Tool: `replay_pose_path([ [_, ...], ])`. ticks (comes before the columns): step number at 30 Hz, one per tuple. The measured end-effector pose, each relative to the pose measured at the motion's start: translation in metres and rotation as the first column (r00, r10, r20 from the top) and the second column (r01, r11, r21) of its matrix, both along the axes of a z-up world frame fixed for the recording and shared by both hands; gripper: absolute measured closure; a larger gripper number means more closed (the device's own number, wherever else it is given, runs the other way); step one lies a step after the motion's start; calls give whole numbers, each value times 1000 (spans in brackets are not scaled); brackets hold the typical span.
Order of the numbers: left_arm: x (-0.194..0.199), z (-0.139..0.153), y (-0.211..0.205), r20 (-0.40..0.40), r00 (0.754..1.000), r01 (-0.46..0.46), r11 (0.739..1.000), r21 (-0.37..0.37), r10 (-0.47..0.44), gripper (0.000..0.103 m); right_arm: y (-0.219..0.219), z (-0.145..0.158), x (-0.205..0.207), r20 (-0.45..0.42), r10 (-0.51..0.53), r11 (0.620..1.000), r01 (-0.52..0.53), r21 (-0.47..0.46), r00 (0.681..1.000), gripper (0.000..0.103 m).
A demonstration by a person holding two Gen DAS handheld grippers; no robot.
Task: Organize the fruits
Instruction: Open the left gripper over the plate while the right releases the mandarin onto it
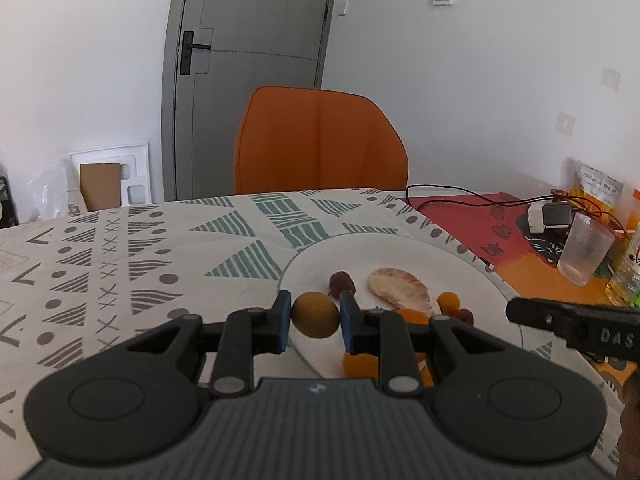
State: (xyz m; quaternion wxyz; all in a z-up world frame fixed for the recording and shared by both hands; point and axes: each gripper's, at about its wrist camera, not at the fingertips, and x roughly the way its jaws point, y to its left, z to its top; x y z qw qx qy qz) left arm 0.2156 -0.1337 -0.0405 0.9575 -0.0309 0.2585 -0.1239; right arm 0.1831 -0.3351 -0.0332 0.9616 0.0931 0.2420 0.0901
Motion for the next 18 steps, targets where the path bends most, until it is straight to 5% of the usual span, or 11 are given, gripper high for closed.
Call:
replay_pose_path([
  [18,-12,12,25,-1,996,-90,996,17,90,46,18,1,-1,-3,34,999,-34,4,999,69],
])
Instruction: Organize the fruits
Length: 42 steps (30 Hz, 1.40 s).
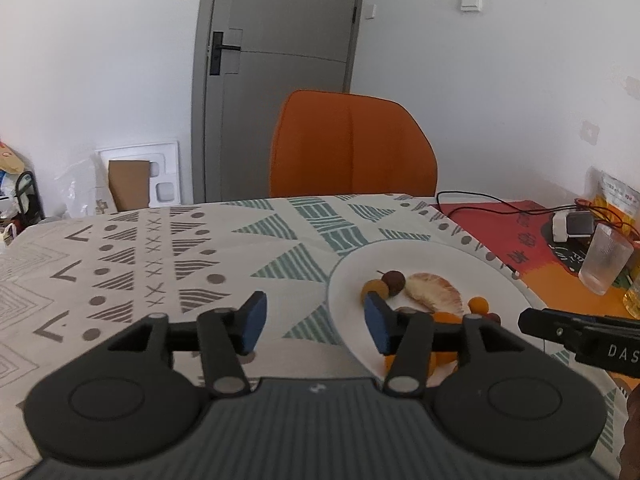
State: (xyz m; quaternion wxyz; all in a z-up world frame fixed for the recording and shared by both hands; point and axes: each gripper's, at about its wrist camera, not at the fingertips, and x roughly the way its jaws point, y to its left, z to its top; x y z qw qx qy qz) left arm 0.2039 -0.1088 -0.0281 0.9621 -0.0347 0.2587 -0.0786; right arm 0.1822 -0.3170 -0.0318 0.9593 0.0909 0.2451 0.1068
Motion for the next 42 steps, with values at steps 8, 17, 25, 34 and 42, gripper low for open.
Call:
replay_pose_path([
  [8,-23,6,21,11,998,-57,998,38,56,26,13,2,-12,-11,10,1000,-10,6,1000,66],
  [17,-52,17,46,35,994,-110,992,61,108,11,34,17,-27,37,21,1000,-20,-19,999,5],
  [25,-68,29,68,5,990,-139,989,59,139,4,46,28,-38,47,20,1000,-19,-23,999,0],
  [34,-88,35,85,-9,989,-150,989,7,150,0,51,36,-54,50,43,999,-42,-34,998,0],
  [42,-112,39,93,29,986,-165,986,13,165,0,60,38,-68,55,70,997,-67,-46,996,0],
])
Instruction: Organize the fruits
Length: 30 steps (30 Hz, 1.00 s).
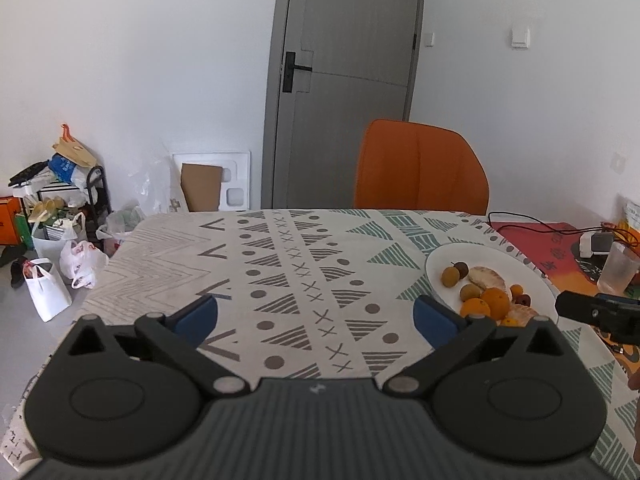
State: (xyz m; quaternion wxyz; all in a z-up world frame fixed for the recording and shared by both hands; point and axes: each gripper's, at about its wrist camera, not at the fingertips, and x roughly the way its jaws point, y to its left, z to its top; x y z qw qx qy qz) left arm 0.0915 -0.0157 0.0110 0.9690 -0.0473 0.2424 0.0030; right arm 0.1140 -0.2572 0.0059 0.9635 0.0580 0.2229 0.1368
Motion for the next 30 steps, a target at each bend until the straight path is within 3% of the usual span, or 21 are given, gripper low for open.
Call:
replay_pose_path([
  [11,-33,4,17,21,1000,-7,999,-34,8,0,9,2,-19,16,35,999,-35,-23,999,0],
  [30,-60,3,26,42,997,-65,998,-11,65,0,9,-10,-36,-15,80,997,-80,-9,997,0],
])
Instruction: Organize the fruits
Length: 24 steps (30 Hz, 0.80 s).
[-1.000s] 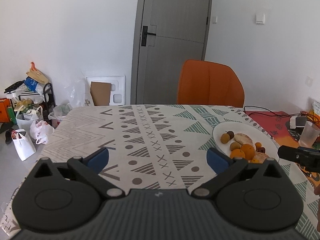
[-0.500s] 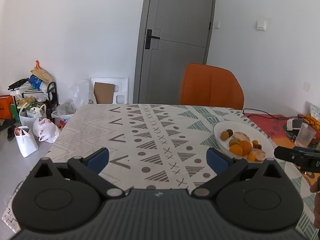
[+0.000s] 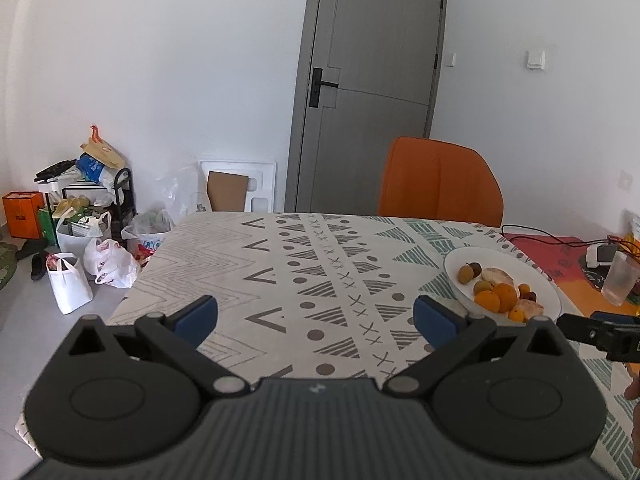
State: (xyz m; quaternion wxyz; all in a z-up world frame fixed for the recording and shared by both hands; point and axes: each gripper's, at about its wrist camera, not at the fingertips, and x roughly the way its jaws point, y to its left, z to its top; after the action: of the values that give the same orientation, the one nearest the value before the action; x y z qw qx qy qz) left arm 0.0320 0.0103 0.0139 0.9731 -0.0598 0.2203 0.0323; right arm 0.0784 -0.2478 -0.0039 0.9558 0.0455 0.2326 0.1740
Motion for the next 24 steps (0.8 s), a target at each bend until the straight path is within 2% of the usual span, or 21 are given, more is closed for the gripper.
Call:
replay_pose_path([
  [24,-1,-15,0,-54,999,-4,1000,12,5,0,9,-9,-1,-21,15,1000,-16,-16,1000,0],
])
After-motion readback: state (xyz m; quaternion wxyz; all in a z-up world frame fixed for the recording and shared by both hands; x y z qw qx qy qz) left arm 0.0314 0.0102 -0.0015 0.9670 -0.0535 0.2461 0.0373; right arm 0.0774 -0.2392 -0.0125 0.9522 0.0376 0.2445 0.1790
